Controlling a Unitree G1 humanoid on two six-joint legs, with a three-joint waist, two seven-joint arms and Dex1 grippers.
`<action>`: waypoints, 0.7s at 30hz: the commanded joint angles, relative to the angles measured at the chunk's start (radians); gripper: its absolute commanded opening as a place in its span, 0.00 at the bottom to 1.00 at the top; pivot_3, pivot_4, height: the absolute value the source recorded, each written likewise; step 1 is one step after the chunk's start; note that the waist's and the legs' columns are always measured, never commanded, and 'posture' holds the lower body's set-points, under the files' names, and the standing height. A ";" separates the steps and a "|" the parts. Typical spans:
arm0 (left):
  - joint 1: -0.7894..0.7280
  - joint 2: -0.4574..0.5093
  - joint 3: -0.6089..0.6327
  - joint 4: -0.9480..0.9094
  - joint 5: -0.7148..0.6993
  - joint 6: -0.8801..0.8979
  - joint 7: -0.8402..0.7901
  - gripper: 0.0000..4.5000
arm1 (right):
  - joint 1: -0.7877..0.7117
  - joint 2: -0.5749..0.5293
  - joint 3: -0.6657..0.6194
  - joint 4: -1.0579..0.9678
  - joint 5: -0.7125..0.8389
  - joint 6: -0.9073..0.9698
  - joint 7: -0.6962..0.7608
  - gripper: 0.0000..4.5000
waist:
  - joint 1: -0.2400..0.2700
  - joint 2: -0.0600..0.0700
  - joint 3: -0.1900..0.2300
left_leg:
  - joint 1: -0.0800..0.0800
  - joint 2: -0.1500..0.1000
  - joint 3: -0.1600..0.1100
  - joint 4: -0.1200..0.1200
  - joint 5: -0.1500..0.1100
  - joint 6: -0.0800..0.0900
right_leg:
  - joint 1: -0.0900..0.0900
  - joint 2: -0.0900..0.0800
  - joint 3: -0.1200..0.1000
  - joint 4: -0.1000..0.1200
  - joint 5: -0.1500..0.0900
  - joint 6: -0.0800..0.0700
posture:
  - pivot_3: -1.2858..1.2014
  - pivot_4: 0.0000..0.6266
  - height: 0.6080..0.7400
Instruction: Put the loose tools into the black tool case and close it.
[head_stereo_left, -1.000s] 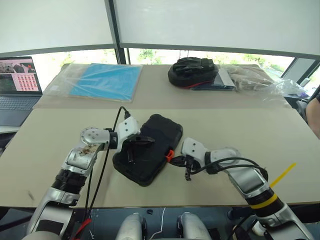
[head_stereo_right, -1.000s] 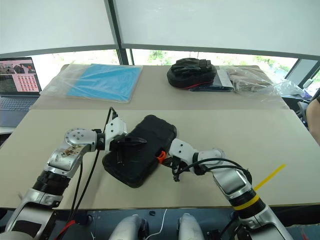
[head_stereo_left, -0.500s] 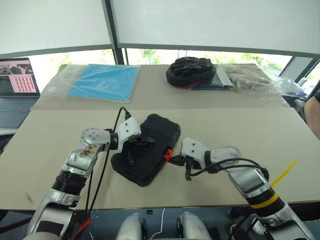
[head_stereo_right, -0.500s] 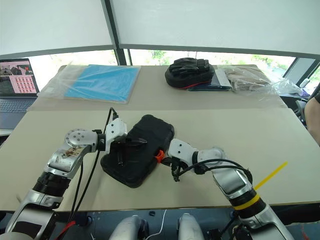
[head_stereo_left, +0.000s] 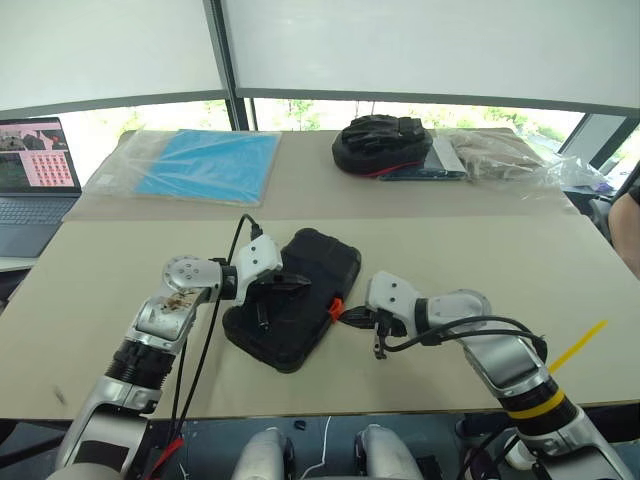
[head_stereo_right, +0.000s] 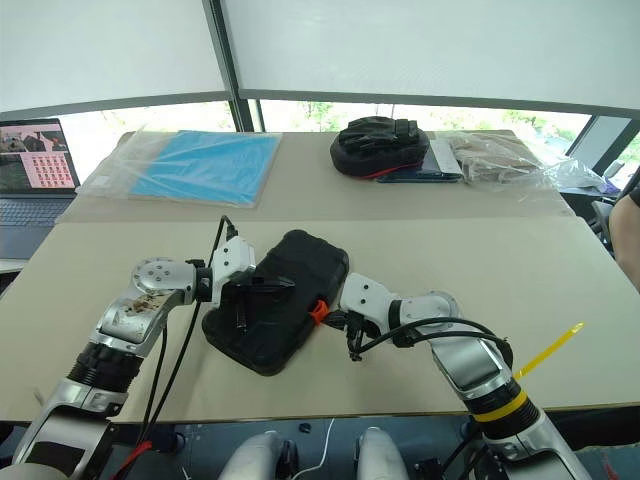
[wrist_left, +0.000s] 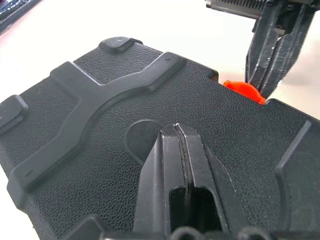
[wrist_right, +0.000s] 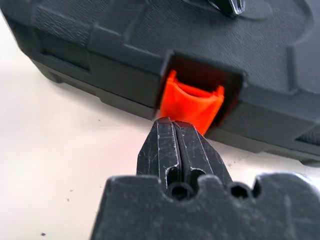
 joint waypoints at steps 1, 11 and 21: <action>0.070 -0.002 -0.109 0.098 0.080 0.061 -0.006 0.00 | -0.034 0.019 0.001 0.003 -0.006 -0.046 -0.016 0.00 | 0.000 0.000 0.000 | 0.000 0.000 0.000 0.000 0.000 0.000 | 0.000 0.000 0.000 0.000 0.000 0.000 | 0.52 0.24 1.00; 0.072 -0.001 -0.109 0.105 0.084 0.060 -0.003 0.00 | -0.076 0.076 0.002 0.039 -0.012 -0.063 -0.019 0.00 | 0.000 0.000 0.000 | -0.001 0.000 0.000 -0.001 0.000 0.000 | -0.001 -0.001 0.000 0.000 0.000 0.000 | 0.52 0.24 1.00; 0.088 0.000 -0.105 0.118 0.086 0.032 0.002 0.00 | -0.080 0.098 -0.001 0.014 -0.005 -0.026 -0.026 0.00 | -0.003 0.000 0.000 | -0.001 0.000 0.000 -0.004 -0.002 -0.003 | -0.004 -0.002 0.000 -0.001 0.000 0.000 | 0.52 0.24 1.00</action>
